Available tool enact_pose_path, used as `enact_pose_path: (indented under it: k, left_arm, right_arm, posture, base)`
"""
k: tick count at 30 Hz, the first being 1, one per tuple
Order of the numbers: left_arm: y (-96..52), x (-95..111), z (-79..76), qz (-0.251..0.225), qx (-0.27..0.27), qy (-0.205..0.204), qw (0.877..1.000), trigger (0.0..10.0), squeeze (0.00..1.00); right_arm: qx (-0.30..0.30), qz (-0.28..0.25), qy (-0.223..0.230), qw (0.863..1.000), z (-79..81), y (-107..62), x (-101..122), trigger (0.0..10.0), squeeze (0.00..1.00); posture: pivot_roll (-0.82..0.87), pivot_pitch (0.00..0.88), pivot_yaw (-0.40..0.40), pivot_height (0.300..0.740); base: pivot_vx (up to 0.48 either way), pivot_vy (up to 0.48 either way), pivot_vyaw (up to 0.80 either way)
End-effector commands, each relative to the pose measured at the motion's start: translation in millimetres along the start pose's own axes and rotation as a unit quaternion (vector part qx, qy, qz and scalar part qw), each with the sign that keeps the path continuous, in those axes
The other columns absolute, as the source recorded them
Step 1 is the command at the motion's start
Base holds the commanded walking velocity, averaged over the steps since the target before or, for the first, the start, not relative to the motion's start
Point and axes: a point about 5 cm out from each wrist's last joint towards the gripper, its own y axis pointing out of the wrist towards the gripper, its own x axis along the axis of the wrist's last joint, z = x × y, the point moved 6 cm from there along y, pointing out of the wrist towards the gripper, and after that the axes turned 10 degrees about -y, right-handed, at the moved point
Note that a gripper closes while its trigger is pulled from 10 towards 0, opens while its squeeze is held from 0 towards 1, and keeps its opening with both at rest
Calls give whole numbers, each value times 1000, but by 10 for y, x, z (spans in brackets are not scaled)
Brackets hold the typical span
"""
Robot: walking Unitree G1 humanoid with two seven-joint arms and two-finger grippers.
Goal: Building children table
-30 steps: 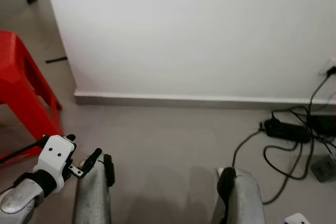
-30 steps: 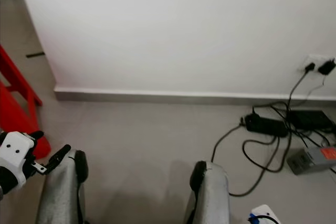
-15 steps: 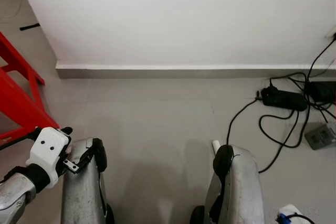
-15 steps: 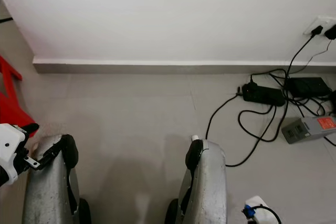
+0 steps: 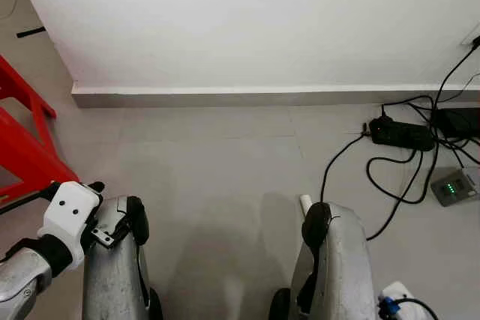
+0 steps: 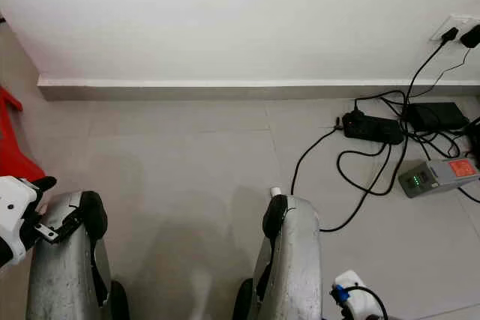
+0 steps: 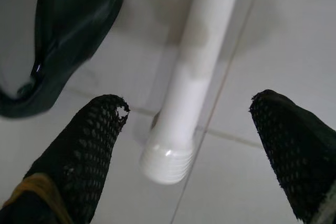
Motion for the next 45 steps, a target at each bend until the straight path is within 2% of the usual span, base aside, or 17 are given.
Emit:
enact_pose_path:
  k: [1, 8, 10, 17, 22, 24, 25, 26, 27, 29, 30, 31, 32, 36, 44, 45]
  left_arm:
    - [-54, -171, -26, 38, -7, -14, 999, 10000, 0]
    - [-59, -176, -18, 43, -10, -13, 999, 10000, 0]
    - [-65, -180, -18, 44, -11, -13, 999, 10000, 0]
    - [-122, -152, -3, 47, -10, -10, 999, 10000, 0]
    - [-160, -118, 46, 51, -9, -5, 999, 10000, 0]
    - [-183, -106, 54, 54, -10, -2, 998, 10000, 0]
    - [-195, -100, 56, 56, -11, -2, 998, 10000, 0]
    - [-204, -95, 57, 57, -11, -1, 998, 10000, 0]
    - [-212, -93, 58, 59, -12, -1, 998, 10000, 0]
    - [-221, -89, 57, 60, -13, -1, 998, 10000, 0]
    - [-231, -86, 54, 62, -14, 0, 998, 10000, 0]
    - [-231, -86, 54, 62, -14, 0, 998, 10000, 0]
    - [-244, -83, 55, 65, -15, 1, 998, 10000, 0]
    - [-296, -29, 75, 69, -16, 4, 997, 10000, 0]
    - [-338, -4, 92, 72, -14, 5, 997, 10000, 0]
    - [-353, 0, 91, 73, -13, 4, 997, 10000, 0]
  right_arm:
    - [12, 30, -5, 999, 142, 9, -214, 10000, 1000]
    - [13, 42, -17, 999, 178, 27, -268, 10000, 1000]
    - [7, 60, -33, 998, 172, 20, -335, 10000, 1000]
    - [-3, 73, -32, 997, 215, 40, -422, 10000, 1000]
    - [-5, 66, -35, 997, 260, 100, -373, 10000, 1000]
    - [-1, 50, -35, 998, 302, 149, -289, 10000, 1000]
    - [2, 45, -37, 998, 316, 158, -264, 10000, 957]
    - [4, 42, -39, 998, 324, 162, -251, 10000, 957]
    - [7, 38, -42, 998, 337, 170, -233, 10000, 569]
    - [8, 36, -43, 998, 345, 173, -222, 10000, 569]
    - [13, 33, -47, 998, 361, 179, -208, 10000, 63]
    - [13, 33, -47, 998, 361, 179, -208, 10000, 63]
    - [16, 33, -51, 998, 383, 191, -205, 10000, 0]
    - [24, 47, -70, 996, 481, 221, -283, 10000, 0]
    - [26, 55, -87, 994, 540, 244, -323, 10000, 0]
    - [25, 56, -91, 994, 546, 251, -323, 9490, 0]
  posture:
    - [25, 367, -141, 300]
    - [21, 377, -139, 300]
    - [20, 383, -140, 300]
    - [37, 412, -136, 300]
    - [47, 438, -133, 300]
    - [47, 451, -133, 300]
    - [45, 467, -133, 300]
    - [45, 467, -133, 300]
    - [44, 483, -135, 300]
    - [44, 487, -135, 300]
    - [46, 503, -136, 300]
    - [46, 503, -136, 300]
    - [45, 516, -137, 300]
    - [46, 551, -150, 300]
    - [53, 574, -162, 300]
    - [52, 580, -163, 300]
  base:
    - [0, 0, 0]
    - [0, 0, 0]
    - [0, 0, 0]
    - [0, 0, 0]
    - [0, 0, 0]
    - [0, 0, 0]
    - [0, 0, 0]
    - [0, 0, 0]
    - [0, 0, 0]
    - [0, 0, 0]
    - [0, 0, 0]
    - [0, 0, 0]
    - [0, 0, 0]
    - [0, 0, 0]
    - [0, 0, 0]
    - [0, 0, 0]
